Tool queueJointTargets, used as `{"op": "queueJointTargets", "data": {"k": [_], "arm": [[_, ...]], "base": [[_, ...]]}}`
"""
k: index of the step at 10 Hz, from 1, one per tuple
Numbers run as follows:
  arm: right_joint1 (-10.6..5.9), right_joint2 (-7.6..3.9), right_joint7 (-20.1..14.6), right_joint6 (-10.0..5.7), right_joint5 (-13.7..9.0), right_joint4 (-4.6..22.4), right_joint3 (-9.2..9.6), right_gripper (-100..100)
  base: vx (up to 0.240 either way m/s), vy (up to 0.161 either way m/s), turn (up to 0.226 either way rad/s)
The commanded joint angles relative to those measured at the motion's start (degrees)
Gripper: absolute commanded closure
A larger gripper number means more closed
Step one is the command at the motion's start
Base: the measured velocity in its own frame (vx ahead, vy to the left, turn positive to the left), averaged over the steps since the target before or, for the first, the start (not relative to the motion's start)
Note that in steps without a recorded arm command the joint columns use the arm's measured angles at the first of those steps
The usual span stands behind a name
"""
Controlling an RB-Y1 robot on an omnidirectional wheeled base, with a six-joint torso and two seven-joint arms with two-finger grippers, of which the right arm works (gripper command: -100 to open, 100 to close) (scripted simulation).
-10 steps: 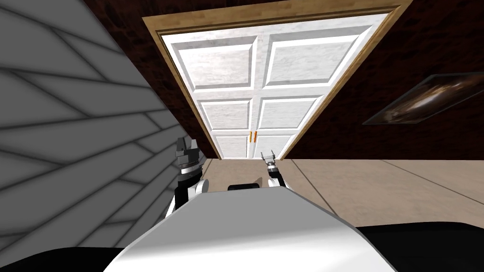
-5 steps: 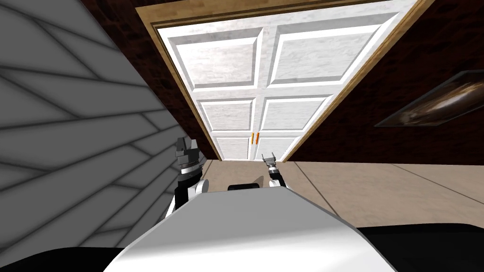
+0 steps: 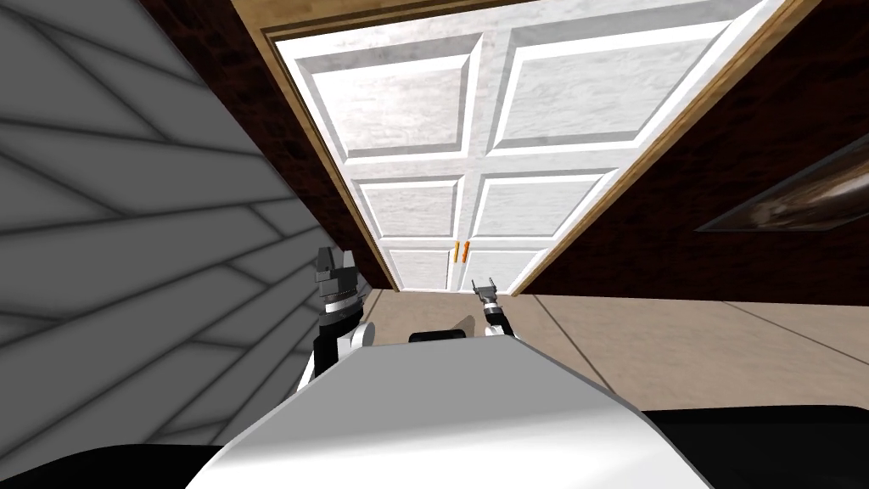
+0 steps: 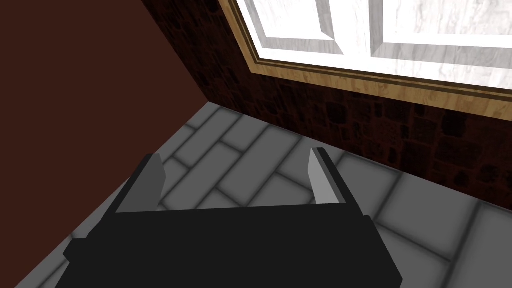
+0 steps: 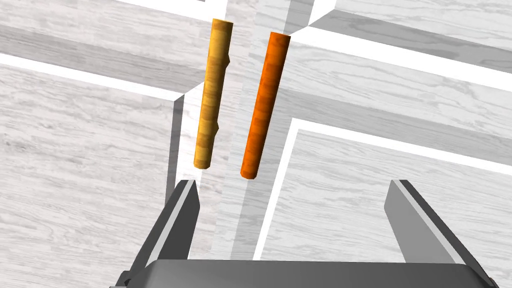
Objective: Pull the door open
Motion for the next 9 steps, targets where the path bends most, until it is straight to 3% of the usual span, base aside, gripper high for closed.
{"op": "queueJointTargets", "data": {"k": [1,9], "arm": [[-0.45,-0.49,-2.16,-0.44,-0.85,1.95,0.28,-100],[-2.77,-2.1,-10.61,-2.16,-4.5,10.25,1.52,-100]], "base": [[0.085,0.02,0.029],[0.106,0.011,0.027]]}}
